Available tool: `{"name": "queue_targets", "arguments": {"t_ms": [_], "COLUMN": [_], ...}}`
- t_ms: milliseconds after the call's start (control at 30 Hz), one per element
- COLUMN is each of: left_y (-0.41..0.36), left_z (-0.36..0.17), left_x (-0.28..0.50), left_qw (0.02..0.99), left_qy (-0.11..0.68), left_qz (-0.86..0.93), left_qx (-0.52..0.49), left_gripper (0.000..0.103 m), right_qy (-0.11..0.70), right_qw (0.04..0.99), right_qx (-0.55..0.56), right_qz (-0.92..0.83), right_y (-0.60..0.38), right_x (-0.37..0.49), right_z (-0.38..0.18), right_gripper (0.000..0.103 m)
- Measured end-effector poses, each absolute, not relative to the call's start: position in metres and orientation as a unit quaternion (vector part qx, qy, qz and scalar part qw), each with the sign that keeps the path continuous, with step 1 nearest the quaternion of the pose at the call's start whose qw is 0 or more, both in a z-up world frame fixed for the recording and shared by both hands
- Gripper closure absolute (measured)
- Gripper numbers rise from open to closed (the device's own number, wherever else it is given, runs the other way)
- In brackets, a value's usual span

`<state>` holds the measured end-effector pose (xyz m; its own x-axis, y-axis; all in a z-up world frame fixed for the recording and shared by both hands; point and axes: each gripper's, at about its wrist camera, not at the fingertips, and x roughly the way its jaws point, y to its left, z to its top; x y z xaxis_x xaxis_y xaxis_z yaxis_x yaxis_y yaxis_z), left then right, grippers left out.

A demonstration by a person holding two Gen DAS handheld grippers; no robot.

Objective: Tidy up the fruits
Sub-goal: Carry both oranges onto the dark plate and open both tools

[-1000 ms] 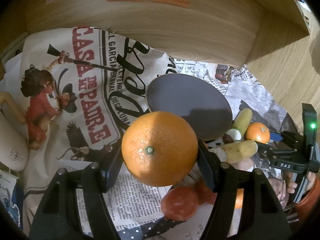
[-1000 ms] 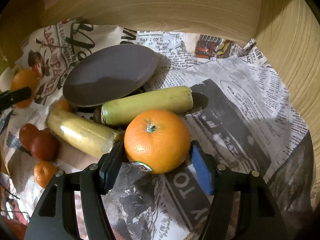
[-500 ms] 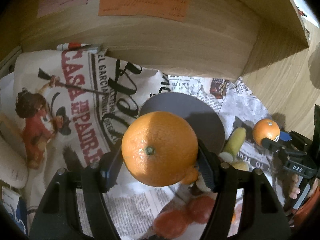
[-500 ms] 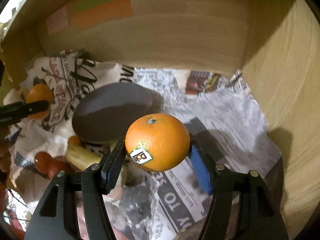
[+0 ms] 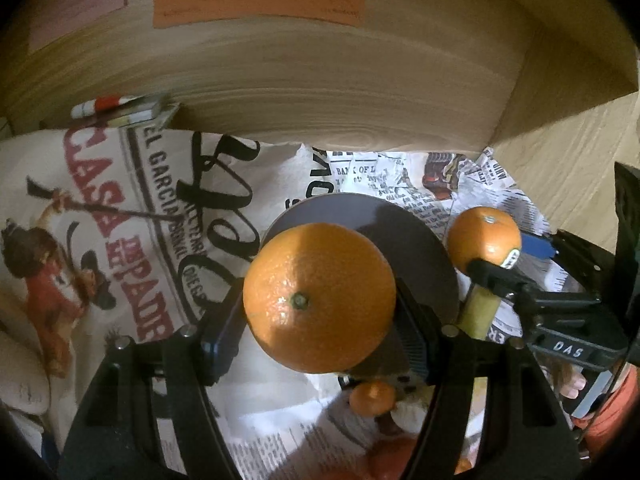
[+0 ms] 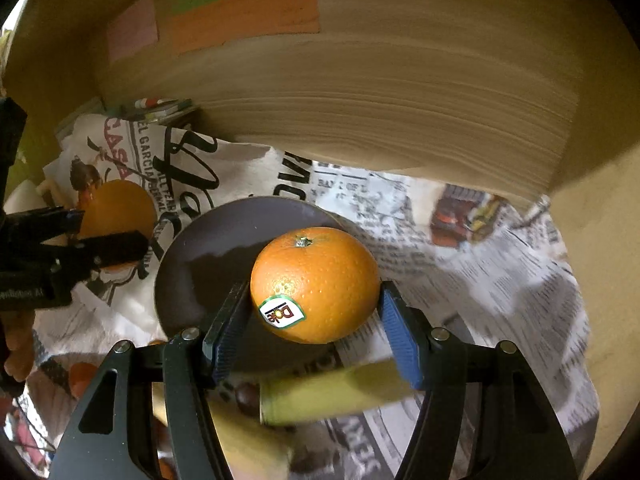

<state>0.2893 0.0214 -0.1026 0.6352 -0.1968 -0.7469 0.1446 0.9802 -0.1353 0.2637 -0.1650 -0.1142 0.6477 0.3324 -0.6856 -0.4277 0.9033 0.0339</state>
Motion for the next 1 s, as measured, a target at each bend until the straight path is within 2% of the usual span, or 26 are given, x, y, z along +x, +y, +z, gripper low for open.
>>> {"name": "queue_targets", "arguments": {"t_ms": [833, 1000], "left_y": [0.011, 0.005], "left_z": [-0.159, -0.140], "left_x": [0.381, 0.372], "left_qw": [0.852, 0.875], "left_qy": [0.507, 0.464], "left_qz": [-0.129, -0.136], "left_qx": [-0.025, -0.008], "left_gripper": [0.034, 0.032], "right_qy": [0.425, 0.424], "right_qw": [0.874, 0.872], "right_qx": [-0.113, -0.115], "right_qz": [0.209, 0.216], "right_y": [-0.128, -0.128], "right_x": [0.342, 0.342], "right_z": [-0.154, -0.157], "right_gripper": [0.042, 0.041]}}
